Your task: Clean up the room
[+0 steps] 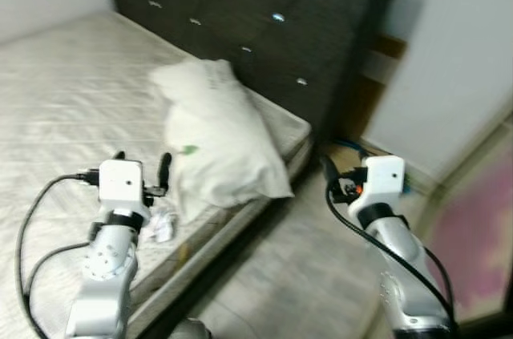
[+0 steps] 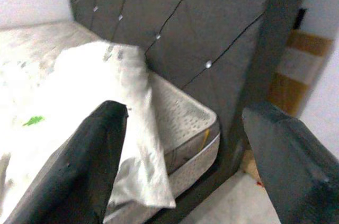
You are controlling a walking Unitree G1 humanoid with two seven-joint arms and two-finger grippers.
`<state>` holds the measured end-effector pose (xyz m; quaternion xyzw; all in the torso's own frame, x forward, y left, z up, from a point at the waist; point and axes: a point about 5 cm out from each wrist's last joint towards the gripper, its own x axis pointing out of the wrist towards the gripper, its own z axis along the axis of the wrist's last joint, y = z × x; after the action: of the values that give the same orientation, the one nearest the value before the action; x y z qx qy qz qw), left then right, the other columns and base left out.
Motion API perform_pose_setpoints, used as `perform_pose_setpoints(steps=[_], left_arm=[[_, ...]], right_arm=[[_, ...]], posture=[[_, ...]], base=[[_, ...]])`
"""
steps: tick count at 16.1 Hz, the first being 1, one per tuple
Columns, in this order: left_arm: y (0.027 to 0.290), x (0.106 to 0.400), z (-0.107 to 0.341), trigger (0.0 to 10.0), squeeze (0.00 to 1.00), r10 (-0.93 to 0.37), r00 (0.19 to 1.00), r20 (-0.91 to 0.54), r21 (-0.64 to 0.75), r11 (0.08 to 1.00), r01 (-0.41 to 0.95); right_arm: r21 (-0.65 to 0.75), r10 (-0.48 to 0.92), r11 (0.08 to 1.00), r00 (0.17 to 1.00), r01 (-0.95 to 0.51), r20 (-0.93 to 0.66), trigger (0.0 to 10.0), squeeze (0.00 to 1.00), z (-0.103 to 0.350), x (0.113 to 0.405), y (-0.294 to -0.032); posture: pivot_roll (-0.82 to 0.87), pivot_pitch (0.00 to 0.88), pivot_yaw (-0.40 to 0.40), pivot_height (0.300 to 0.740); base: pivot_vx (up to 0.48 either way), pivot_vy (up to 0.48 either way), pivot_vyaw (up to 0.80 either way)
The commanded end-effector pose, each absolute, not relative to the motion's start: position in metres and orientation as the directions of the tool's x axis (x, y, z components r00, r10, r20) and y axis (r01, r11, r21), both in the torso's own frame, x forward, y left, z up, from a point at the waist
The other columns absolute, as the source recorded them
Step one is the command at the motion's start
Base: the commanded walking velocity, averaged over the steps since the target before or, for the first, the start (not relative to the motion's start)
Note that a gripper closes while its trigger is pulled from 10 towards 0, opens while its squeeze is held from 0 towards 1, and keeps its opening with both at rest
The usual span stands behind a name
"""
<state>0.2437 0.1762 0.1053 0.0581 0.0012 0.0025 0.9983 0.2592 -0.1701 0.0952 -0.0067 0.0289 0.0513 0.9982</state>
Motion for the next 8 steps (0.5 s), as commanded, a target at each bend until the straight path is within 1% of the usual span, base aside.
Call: perform_pose_setpoints(steps=[1,8], left_arm=[[0.1739,0.2432,0.1074,10.0,0.0,-0.004,1.0,0.005,0.122,0.993,0.003],[0.1724,0.244,0.1079,10.0,0.0,-0.004,1.0,0.013,0.119,0.993,0.002]], right_arm=[[-0.002,0.093,0.996,0.994,-0.093,-0.054,10.0,0.0,0.0968,0.2604,-0.1722],[0.005,0.097,0.995,0.994,-0.097,-0.058,10.0,0.0,0.0959,0.2606,-0.1712]], posture=[[0.0,0.0,-0.078,0.74],[0.0,0.0,-0.079,0.74]], base=[[0.0,0.0,0.79],[0.0,0.0,0.8]])
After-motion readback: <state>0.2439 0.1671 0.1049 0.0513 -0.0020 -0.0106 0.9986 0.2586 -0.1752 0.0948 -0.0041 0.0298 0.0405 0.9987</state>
